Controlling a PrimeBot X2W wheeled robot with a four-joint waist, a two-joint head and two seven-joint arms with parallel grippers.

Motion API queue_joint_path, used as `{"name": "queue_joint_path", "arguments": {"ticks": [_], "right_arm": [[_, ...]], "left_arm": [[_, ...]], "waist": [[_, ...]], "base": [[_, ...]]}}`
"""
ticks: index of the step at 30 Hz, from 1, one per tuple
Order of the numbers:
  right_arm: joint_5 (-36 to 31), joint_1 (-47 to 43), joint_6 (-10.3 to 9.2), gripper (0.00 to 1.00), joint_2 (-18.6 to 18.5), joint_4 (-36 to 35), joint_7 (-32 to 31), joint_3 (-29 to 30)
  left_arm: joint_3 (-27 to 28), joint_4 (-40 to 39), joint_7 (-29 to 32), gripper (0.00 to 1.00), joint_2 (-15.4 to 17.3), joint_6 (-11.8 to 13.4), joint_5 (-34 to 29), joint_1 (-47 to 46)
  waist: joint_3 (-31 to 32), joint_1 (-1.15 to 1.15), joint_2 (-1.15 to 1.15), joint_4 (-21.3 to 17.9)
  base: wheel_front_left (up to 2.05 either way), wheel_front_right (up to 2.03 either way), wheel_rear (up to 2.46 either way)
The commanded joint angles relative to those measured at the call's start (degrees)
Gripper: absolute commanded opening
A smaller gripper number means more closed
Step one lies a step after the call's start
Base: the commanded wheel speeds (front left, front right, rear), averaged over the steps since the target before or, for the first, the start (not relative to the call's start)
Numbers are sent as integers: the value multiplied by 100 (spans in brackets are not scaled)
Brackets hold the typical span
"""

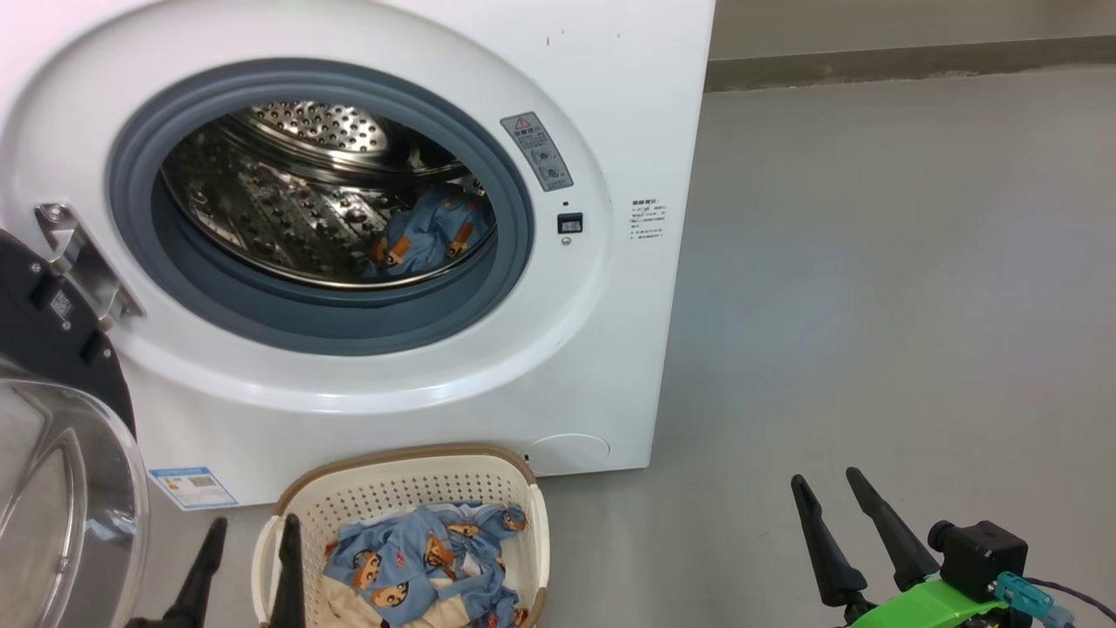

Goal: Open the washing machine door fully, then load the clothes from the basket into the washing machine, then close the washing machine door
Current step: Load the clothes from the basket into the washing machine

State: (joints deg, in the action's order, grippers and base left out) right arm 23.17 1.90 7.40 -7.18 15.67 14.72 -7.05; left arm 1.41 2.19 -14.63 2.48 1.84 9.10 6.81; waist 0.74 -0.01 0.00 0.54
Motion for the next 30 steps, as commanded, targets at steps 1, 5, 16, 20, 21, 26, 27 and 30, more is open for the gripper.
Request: {"name": "queue_joint_path", "arguments": {"ticks": [1,5,16,20,21,26,27,30], "right_arm": [[-87,8,9,100,-48,-168,28,-141],[-123,-27,9,100,-68,-227,28,-105],[-202,-79,9,100,-65,-299,28,-21],[-215,-79,9,100,-48,-294,28,-26],[-213,-78,9,100,-43,-290,28,-30],[-176,-106,9,100,-27,-206,28,-14],[-169,-113,9,100,-24,-186,28,-11],[-155,-110,9,100,-6,-127,28,-30]], "left_arm": [[168,-118,-37,100,41,52,68,-89],[154,-138,-37,100,41,113,96,-17],[172,-187,-37,100,41,194,152,38],[162,-208,-37,100,40,201,192,43],[157,-214,-37,100,40,202,197,44],[103,-200,-37,100,40,218,247,33],[85,-176,-37,100,40,220,261,25],[70,-128,-37,100,40,219,390,-46]], "waist": [[11,1,0,-2],[5,1,0,-5],[-50,1,0,4],[-67,1,0,8],[-65,1,0,9],[-91,1,0,5],[-105,1,0,2],[-228,1,0,-21]], "base": [[0,0,0],[0,0,0],[0,0,0],[0,0,0],[0,0,0],[0,0,0],[0,0,0],[0,0,0]]}}
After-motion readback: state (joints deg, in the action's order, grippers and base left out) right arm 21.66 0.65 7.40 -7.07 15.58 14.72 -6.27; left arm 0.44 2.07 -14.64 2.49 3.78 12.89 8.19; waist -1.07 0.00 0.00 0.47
